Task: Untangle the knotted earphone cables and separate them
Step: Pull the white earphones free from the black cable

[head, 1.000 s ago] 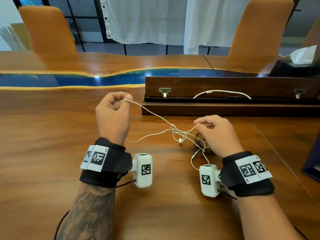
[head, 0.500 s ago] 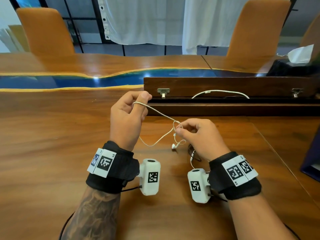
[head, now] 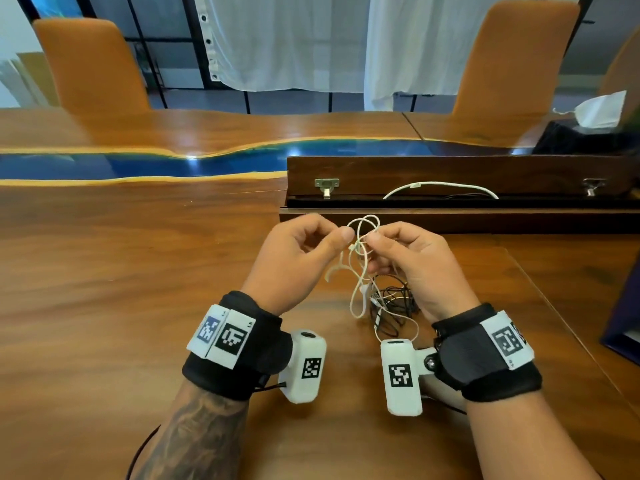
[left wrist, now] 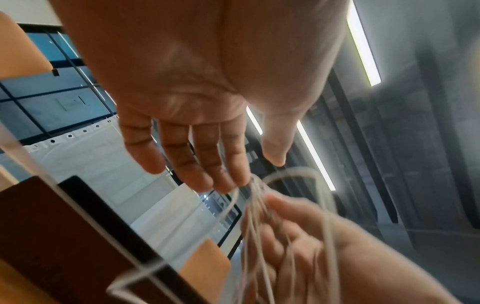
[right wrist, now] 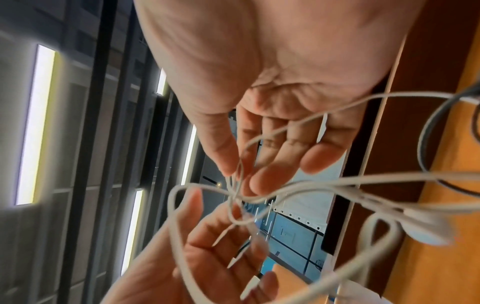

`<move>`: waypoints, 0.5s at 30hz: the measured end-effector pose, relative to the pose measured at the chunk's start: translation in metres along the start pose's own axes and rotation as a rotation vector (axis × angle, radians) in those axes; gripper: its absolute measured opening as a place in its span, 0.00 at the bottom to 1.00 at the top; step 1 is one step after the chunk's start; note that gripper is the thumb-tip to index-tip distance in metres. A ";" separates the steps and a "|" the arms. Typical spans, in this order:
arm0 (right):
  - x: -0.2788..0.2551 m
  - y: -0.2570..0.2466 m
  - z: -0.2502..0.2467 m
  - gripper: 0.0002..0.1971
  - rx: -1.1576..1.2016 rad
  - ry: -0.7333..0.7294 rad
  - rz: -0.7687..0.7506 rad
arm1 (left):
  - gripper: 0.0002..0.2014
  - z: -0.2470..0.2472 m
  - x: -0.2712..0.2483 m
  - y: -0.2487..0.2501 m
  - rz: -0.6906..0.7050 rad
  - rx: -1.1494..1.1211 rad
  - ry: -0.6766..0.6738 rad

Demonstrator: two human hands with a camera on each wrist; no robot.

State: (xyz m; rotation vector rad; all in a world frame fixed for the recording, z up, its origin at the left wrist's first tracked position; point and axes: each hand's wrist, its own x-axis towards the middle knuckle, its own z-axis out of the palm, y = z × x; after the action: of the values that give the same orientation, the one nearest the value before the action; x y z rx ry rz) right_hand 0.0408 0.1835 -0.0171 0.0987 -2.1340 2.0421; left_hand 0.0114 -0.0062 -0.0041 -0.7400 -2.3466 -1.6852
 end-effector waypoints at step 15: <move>-0.001 -0.003 0.003 0.08 -0.117 0.014 0.025 | 0.13 0.017 0.003 0.003 -0.384 -0.668 0.075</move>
State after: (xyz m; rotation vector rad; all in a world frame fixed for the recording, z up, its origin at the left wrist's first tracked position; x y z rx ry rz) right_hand 0.0418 0.1803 -0.0140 0.0411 -2.2519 1.9197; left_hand 0.0125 0.0108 -0.0057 -0.2915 -1.9469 -2.6598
